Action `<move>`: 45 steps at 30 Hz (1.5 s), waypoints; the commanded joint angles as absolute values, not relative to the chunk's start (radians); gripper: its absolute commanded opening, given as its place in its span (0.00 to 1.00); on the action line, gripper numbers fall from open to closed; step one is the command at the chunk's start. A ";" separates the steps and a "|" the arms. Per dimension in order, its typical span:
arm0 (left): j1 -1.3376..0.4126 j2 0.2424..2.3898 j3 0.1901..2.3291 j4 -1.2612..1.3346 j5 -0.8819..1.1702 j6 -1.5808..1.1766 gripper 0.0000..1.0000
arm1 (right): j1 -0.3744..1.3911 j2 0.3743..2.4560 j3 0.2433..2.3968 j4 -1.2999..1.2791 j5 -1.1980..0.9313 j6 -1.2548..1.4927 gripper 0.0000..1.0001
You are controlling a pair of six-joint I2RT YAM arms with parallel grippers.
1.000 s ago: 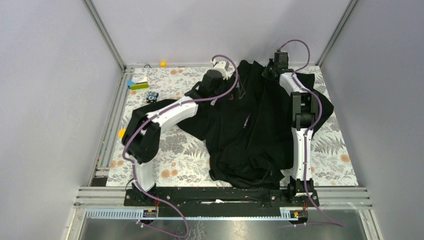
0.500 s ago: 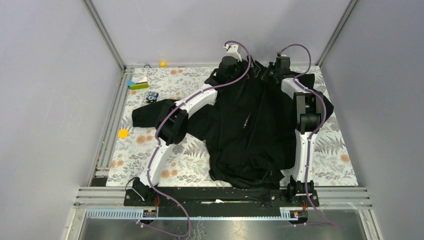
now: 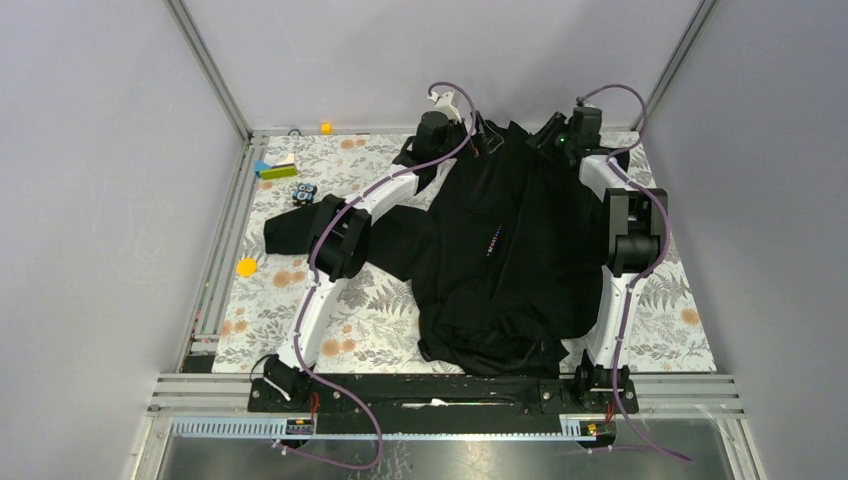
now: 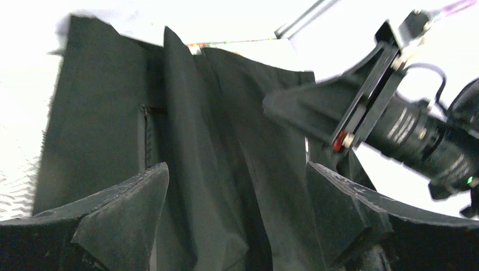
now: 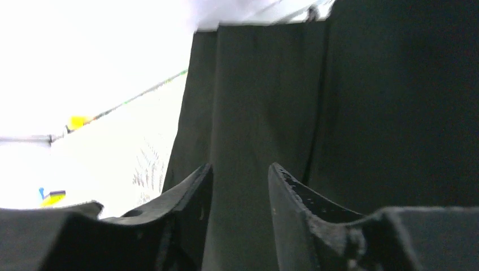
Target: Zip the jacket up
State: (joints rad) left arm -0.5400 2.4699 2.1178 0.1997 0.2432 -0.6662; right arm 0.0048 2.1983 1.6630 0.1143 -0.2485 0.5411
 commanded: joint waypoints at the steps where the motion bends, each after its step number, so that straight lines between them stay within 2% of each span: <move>1: -0.569 2.457 2.108 0.211 0.314 -0.635 0.97 | -0.079 2.248 1.738 0.097 -0.237 0.597 0.52; 4: -0.568 2.443 2.089 0.208 0.308 -0.618 0.98 | -0.109 2.342 1.861 0.018 -0.326 0.618 0.53; 8: -0.571 2.447 2.094 0.206 0.320 -0.620 0.98 | -0.110 2.414 1.918 0.046 -0.395 0.655 0.54; 16: -0.575 2.445 2.089 0.204 0.321 -0.619 0.98 | -0.108 2.522 2.030 0.069 -0.423 0.704 0.47; 23: -0.586 2.448 2.086 0.207 0.317 -0.622 0.98 | -0.090 2.621 2.113 0.136 -0.486 0.774 0.51; 26: -0.586 2.448 2.082 0.208 0.311 -0.621 0.98 | -0.080 2.687 2.215 0.092 -0.483 0.781 0.41; 29: -0.586 2.447 2.081 0.202 0.307 -0.614 0.98 | -0.077 2.731 2.284 0.073 -0.491 0.790 0.23; 31: -0.586 2.444 2.082 0.197 0.303 -0.605 0.98 | -0.075 2.728 2.288 0.081 -0.496 0.780 0.15; 33: -0.585 2.440 2.082 0.188 0.295 -0.600 0.98 | -0.069 2.702 2.260 0.116 -0.512 0.748 0.02; 34: -0.584 2.436 2.081 0.184 0.292 -0.598 0.98 | -0.066 2.678 2.231 0.138 -0.522 0.734 0.00; 37: -0.579 2.424 2.067 0.193 0.299 -0.616 0.98 | -0.054 2.554 2.062 0.255 -0.534 0.683 0.00; 42: -0.552 2.445 2.072 0.243 0.375 -0.715 0.95 | -0.012 2.309 1.806 0.252 -0.390 0.483 0.00; 45: -0.547 2.483 2.132 0.248 0.433 -0.755 0.86 | 0.028 2.203 1.662 0.281 -0.364 0.385 0.00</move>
State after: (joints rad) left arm -0.5663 2.4737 2.0655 0.1654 0.3428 -0.6857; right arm -0.0387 2.4207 1.7702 0.1955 -0.4198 0.5667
